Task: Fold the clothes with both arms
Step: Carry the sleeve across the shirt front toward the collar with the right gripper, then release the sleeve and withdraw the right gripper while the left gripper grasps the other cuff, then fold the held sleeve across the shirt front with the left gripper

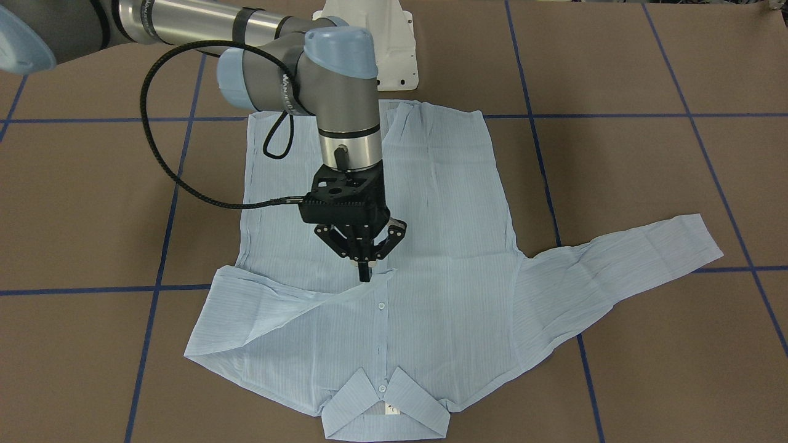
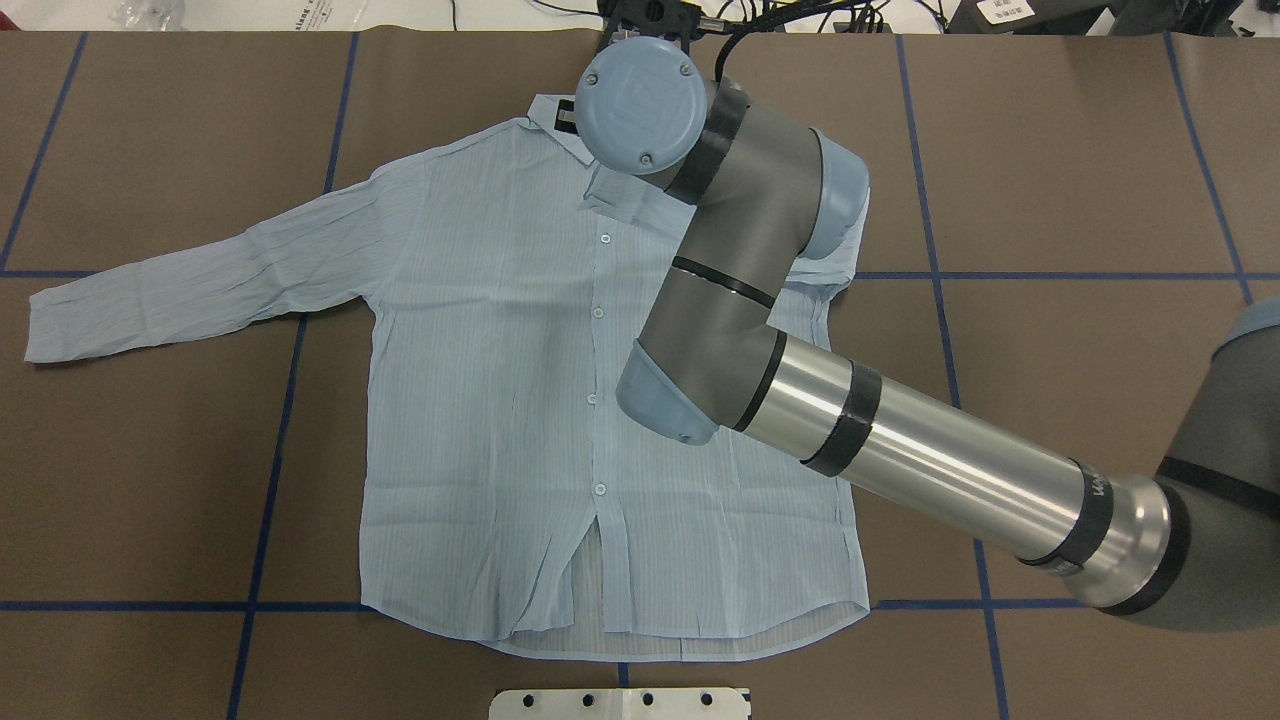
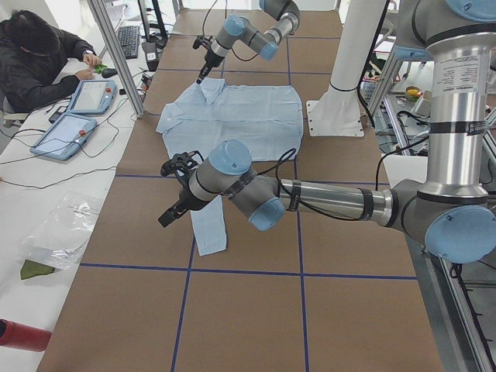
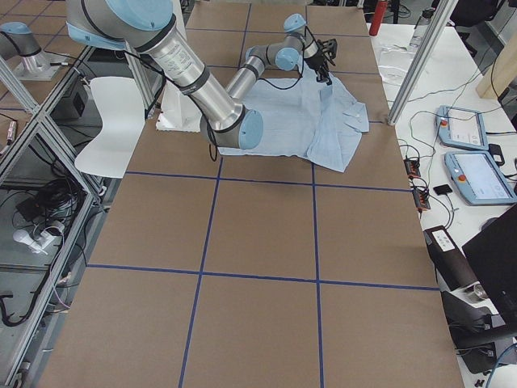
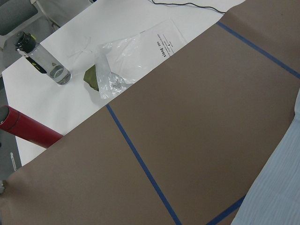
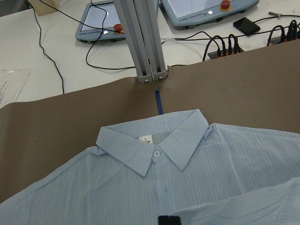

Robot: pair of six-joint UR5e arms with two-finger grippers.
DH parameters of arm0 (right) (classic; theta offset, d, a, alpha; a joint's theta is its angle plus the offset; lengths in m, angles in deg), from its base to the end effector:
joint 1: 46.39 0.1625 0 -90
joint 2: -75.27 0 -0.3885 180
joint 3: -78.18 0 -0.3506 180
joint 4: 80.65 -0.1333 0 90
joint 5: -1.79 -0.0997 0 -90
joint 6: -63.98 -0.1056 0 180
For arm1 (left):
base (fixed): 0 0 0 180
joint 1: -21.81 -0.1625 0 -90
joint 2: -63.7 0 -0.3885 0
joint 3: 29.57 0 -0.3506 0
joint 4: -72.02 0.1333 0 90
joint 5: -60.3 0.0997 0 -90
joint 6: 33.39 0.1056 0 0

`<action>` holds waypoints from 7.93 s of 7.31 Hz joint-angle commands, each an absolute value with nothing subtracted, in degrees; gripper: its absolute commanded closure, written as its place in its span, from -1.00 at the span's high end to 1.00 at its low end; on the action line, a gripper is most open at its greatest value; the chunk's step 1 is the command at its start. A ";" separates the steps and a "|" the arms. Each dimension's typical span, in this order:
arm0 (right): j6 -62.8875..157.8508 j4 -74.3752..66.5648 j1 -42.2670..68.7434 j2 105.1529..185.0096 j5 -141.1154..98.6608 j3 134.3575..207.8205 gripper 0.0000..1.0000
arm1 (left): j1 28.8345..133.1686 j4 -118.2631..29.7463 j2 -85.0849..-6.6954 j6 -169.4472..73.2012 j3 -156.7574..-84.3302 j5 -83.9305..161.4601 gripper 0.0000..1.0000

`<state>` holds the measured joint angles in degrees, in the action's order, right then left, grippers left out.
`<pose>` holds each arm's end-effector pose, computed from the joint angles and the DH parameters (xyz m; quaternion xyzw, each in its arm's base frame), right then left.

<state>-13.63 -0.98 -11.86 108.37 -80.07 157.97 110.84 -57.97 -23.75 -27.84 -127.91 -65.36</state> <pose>-0.4992 -0.5234 0.0928 0.2468 -0.4119 0.2015 0.8537 -0.0639 -0.4637 0.5036 0.3813 0.2671 0.1688 0.8688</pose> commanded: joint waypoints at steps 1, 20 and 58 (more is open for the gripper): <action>-13.62 -1.37 -15.44 102.63 -77.05 152.30 -1.00 | 110.84 -57.97 -23.75 -27.86 -127.84 -65.38 1.00; 17.51 5.22 10.70 123.10 -111.55 167.23 0.99 | 98.41 -84.48 -23.92 -55.99 -110.73 -64.69 1.00; 36.39 4.43 24.89 145.59 -126.88 182.42 1.00 | 77.97 -93.96 -42.33 -95.32 -111.31 -57.39 -1.00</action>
